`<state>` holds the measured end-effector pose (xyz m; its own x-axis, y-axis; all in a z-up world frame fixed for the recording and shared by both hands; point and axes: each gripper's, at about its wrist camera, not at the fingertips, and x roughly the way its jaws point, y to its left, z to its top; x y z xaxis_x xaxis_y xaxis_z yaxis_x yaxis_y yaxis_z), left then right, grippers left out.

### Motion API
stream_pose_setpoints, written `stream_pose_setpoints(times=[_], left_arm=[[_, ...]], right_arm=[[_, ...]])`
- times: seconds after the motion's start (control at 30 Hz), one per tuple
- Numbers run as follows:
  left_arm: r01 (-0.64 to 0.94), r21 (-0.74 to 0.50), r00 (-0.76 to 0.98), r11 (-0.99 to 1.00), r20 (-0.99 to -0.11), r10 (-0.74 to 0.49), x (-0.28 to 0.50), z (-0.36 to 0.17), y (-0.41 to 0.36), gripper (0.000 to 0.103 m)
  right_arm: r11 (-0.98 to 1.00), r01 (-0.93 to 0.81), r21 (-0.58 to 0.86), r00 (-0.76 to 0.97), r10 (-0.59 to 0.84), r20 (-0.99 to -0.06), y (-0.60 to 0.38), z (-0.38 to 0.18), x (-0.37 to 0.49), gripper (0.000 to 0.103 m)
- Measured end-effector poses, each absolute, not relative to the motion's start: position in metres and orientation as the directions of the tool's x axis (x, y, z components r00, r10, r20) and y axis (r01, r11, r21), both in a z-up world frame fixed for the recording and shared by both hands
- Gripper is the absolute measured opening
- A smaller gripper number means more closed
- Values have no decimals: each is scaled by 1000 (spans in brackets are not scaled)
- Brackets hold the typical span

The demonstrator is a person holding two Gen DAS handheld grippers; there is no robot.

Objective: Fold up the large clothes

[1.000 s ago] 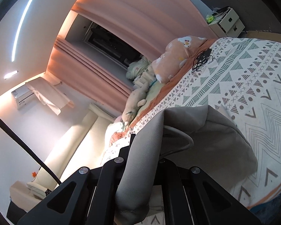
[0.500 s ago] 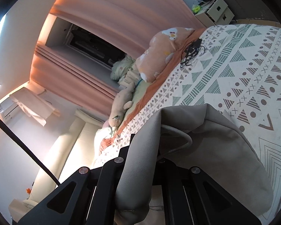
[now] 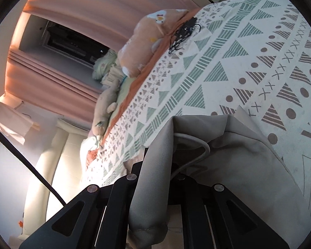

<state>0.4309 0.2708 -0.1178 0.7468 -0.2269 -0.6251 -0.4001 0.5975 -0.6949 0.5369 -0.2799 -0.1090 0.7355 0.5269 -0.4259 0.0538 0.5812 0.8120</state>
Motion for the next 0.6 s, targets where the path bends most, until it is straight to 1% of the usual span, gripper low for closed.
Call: stream_pose_setpoints(times=[0.07,0.1,0.17,0.2,0.23,0.27,0.43,0.6], left_arm=[[-414,-706,739,575,-629,-241,439,-130,276,9],[-425,-705,730,568,-638,-246,443,-136,277,14],[-451,-683,698,575,-671,-250,451,-144,274,32],[-451,-681,694,577,-674,-254,452,-147,272,66],[-441,-689,700,574,-665,-261,452,-149,269,103],[-432,-695,710,574,-655,-258,452,-149,266,103],[-418,-687,700,595,-660,-271,448,-147,254,103],[-412,-671,713,616,-659,-241,427,-133,251,103]], right_arm=[[584,76,808,734,515,-442,-279,-114,545,6],[588,94,803,733,505,-456,-278,-117,549,7],[592,124,796,736,483,-474,-278,-122,553,19],[589,126,798,741,479,-470,-276,-123,554,46],[584,118,803,746,482,-460,-274,-124,555,90],[582,109,806,750,484,-451,-271,-122,555,103],[617,83,783,732,496,-468,-257,-118,552,103],[685,46,727,714,487,-503,-245,-105,537,103]])
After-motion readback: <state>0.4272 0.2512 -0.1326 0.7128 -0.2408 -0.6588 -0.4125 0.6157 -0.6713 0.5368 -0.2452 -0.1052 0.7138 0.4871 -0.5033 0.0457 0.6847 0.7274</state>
